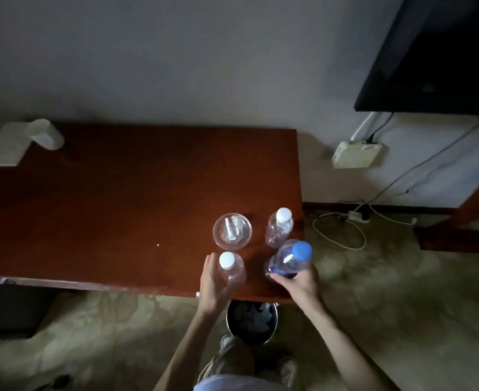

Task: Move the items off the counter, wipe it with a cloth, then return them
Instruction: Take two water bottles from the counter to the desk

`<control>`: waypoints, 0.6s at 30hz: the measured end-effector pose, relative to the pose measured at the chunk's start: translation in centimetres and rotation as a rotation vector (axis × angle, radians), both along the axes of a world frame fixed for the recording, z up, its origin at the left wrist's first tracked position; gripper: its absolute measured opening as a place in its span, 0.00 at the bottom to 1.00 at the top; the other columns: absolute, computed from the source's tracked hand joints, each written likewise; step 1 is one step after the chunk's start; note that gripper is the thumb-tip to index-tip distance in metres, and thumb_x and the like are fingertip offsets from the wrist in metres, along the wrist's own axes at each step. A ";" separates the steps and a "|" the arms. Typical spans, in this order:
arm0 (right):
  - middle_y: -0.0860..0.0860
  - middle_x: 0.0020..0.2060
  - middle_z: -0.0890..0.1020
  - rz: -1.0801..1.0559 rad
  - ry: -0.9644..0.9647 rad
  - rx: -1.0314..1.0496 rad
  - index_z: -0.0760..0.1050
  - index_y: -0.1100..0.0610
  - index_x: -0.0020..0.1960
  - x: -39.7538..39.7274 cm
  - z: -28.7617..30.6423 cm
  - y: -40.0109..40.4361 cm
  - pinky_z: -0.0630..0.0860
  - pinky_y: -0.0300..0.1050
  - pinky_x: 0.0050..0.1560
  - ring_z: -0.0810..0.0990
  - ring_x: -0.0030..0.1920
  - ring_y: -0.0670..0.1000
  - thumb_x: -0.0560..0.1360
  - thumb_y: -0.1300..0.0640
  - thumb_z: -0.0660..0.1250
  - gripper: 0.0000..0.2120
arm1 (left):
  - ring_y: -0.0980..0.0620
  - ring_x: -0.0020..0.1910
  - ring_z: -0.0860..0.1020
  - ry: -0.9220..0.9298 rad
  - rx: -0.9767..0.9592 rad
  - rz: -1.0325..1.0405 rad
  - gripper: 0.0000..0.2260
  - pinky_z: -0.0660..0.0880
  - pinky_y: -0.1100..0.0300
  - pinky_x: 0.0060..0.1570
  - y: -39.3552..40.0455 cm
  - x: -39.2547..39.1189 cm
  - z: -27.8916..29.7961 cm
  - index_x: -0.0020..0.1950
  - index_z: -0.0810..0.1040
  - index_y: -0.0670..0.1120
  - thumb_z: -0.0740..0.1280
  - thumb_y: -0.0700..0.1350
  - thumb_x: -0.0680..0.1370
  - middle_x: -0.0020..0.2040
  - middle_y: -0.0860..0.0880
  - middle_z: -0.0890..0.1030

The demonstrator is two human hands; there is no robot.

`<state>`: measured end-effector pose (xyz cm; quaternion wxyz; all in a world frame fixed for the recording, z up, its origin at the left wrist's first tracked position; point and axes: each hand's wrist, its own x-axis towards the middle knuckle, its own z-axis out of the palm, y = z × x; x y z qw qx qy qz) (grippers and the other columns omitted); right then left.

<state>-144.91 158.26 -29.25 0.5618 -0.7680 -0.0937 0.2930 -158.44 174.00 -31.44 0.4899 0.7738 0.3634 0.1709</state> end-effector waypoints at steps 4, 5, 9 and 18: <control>0.46 0.48 0.79 0.009 -0.086 -0.056 0.66 0.48 0.59 -0.8 -0.5 0.4 0.71 0.22 0.46 0.78 0.47 0.29 0.64 0.73 0.75 0.33 | 0.51 0.41 0.74 0.014 0.083 -0.034 0.21 0.71 0.62 0.38 -0.6 0.3 -0.7 0.48 0.72 0.49 0.80 0.45 0.63 0.43 0.53 0.72; 0.46 0.46 0.79 0.007 -0.114 -0.066 0.65 0.47 0.57 -0.8 -0.7 0.4 0.72 0.23 0.45 0.78 0.45 0.30 0.64 0.73 0.75 0.33 | 0.53 0.42 0.73 0.007 0.073 -0.040 0.21 0.70 0.65 0.39 -0.7 0.3 -0.8 0.49 0.71 0.49 0.79 0.46 0.64 0.43 0.54 0.72; 0.47 0.41 0.78 -0.019 -0.167 -0.087 0.67 0.54 0.58 -1.2 -0.9 0.7 0.73 0.29 0.41 0.79 0.38 0.35 0.62 0.70 0.77 0.31 | 0.60 0.45 0.73 -0.009 0.098 -0.105 0.21 0.68 0.72 0.40 -0.1 0.2 -0.8 0.50 0.70 0.51 0.76 0.50 0.64 0.44 0.55 0.71; 0.47 0.64 0.72 -0.138 -0.264 -0.139 0.63 0.58 0.70 -3.5 -2.1 -2.4 0.65 0.37 0.67 0.71 0.65 0.44 0.54 0.64 0.82 0.48 | 0.50 0.50 0.71 0.084 0.087 -0.156 0.35 0.75 0.53 0.50 0.8 -0.6 -2.5 0.60 0.73 0.39 0.83 0.38 0.56 0.49 0.54 0.71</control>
